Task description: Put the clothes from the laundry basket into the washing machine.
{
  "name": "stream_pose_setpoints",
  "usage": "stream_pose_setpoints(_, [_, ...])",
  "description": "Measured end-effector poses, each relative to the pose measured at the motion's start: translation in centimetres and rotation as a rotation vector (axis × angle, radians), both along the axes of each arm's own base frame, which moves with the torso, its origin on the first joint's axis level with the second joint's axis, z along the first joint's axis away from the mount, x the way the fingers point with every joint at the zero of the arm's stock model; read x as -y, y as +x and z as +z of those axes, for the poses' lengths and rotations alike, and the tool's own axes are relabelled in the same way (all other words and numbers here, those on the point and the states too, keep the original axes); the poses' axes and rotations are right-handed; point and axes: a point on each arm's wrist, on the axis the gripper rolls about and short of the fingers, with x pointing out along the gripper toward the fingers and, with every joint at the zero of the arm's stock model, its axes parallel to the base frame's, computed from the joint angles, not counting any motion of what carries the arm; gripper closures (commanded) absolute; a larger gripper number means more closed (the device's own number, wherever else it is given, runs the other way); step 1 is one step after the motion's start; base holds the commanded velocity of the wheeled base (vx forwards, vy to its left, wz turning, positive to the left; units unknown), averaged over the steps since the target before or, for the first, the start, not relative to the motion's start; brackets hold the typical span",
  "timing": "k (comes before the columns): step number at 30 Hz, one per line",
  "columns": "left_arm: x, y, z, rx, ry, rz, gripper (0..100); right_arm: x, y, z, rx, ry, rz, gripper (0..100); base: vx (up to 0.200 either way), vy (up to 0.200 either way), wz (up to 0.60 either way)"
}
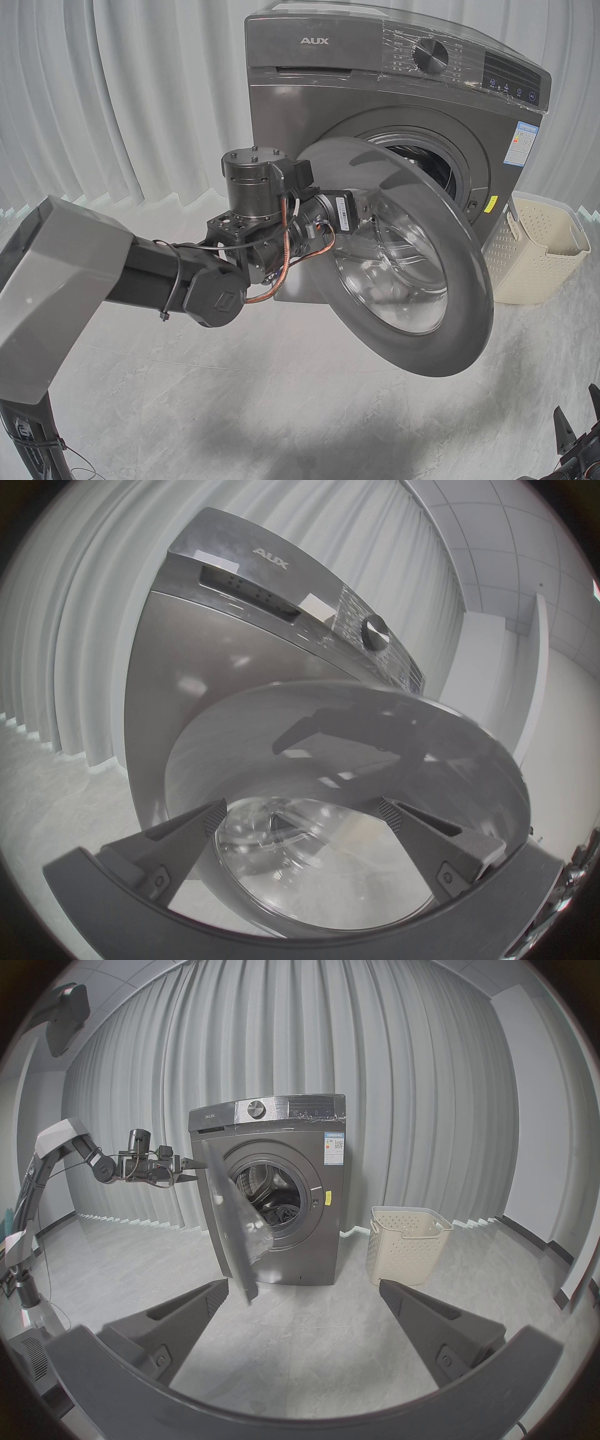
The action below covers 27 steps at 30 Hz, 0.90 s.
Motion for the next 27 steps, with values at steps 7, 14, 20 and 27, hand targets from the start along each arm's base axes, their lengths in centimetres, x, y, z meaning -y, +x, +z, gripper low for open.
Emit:
stream_pose_setpoints(7, [0.2,0.6,-1.0,-0.032,-0.012,0.020,0,0.0,0.0,0.0,0.000,0.000,0.000,0,0.000,0.000,0.00])
stream_pose_setpoints(14, [-2.0,-2.4,-3.8,-0.137,0.074,0.020,0,0.0,0.0,0.0,0.000,0.000,0.000,0,0.000,0.000,0.00])
stream_pose_setpoints(20, [-5.9,-7.5,-3.9,-0.182,0.127,0.016,0,0.0,0.0,0.0,0.000,0.000,0.000,0,0.000,0.000,0.00])
stream_pose_setpoints(27, [-11.9,-14.3,-2.1,-0.159,0.147,0.031,0,0.0,0.0,0.0,0.000,0.000,0.000,0,0.000,0.000,0.00])
